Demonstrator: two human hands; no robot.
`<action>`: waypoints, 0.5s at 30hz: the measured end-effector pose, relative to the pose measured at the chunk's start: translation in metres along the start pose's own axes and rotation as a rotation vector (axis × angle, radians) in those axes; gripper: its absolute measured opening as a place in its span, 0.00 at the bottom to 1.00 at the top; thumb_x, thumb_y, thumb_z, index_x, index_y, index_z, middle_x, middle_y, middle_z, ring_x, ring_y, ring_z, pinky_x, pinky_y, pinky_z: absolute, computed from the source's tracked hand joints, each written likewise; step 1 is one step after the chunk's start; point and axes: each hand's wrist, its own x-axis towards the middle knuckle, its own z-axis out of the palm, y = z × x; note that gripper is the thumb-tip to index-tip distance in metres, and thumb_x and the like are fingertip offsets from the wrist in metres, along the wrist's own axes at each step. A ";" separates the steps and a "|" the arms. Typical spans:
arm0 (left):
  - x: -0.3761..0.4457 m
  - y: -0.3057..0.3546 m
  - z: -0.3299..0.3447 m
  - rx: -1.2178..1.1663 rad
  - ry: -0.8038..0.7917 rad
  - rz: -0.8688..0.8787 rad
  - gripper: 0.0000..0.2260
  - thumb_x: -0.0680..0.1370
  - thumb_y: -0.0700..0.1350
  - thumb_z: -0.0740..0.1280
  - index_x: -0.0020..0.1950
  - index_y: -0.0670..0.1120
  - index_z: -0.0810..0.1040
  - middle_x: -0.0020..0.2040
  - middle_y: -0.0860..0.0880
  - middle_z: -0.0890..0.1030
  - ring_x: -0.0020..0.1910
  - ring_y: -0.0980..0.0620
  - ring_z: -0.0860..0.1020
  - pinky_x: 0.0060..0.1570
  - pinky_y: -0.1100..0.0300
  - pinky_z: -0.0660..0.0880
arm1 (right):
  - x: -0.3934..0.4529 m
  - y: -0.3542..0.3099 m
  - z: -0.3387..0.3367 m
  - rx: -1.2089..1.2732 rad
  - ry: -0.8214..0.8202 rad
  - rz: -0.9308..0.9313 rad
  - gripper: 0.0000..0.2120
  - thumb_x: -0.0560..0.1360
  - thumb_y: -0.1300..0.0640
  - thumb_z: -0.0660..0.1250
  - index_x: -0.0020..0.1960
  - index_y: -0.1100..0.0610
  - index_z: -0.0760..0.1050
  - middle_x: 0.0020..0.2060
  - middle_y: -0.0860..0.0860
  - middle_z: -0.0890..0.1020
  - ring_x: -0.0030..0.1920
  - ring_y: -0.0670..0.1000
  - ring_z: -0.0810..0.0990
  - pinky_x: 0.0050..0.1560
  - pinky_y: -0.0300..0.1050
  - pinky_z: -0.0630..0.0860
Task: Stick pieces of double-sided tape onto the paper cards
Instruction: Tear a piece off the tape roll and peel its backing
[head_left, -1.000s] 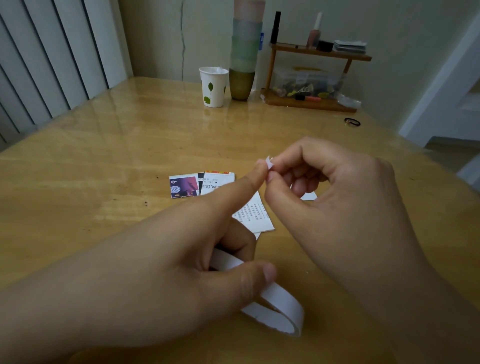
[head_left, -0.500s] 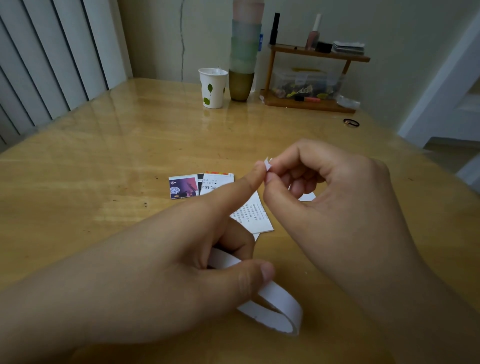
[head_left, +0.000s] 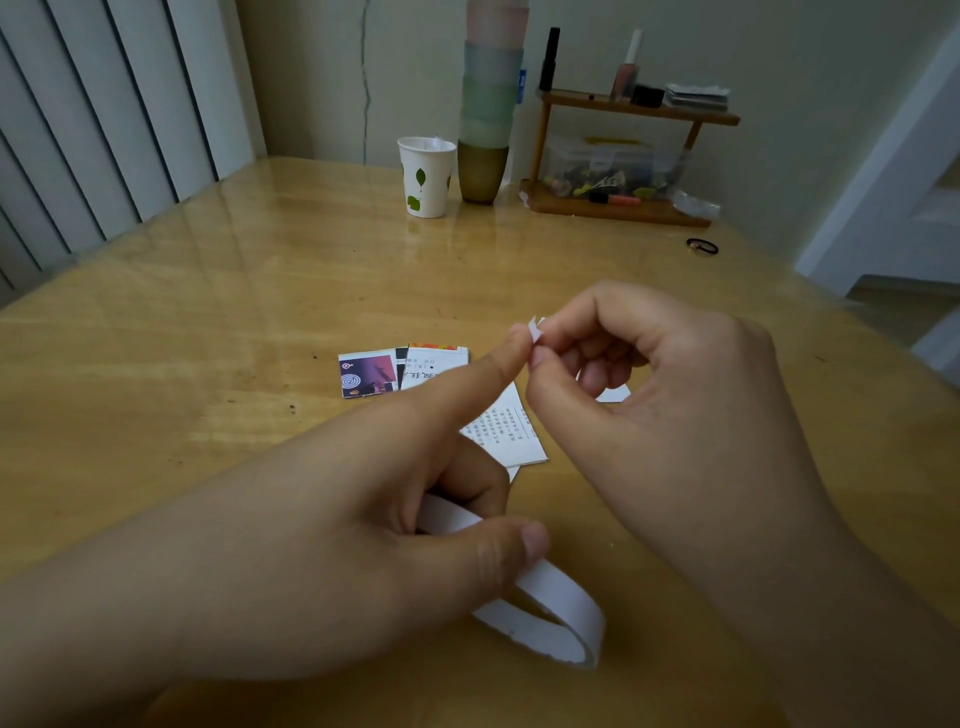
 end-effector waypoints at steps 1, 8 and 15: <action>0.001 0.001 0.000 0.024 -0.011 0.028 0.27 0.63 0.43 0.66 0.46 0.18 0.67 0.21 0.53 0.63 0.19 0.67 0.63 0.23 0.79 0.59 | 0.000 0.000 0.000 -0.003 -0.001 -0.002 0.03 0.69 0.60 0.68 0.37 0.55 0.78 0.27 0.45 0.76 0.34 0.51 0.75 0.33 0.41 0.70; 0.003 0.003 -0.002 0.074 -0.021 0.044 0.26 0.65 0.44 0.65 0.45 0.19 0.66 0.23 0.52 0.63 0.19 0.66 0.62 0.23 0.79 0.59 | 0.000 0.000 0.000 0.002 0.003 -0.001 0.03 0.68 0.61 0.68 0.36 0.55 0.77 0.27 0.45 0.76 0.33 0.51 0.75 0.33 0.41 0.70; 0.003 0.008 -0.003 0.116 -0.005 0.075 0.26 0.66 0.44 0.65 0.45 0.19 0.66 0.24 0.53 0.63 0.19 0.67 0.62 0.24 0.80 0.59 | 0.000 0.000 0.000 -0.002 -0.003 -0.001 0.03 0.69 0.60 0.68 0.36 0.55 0.78 0.27 0.44 0.76 0.33 0.51 0.75 0.33 0.41 0.70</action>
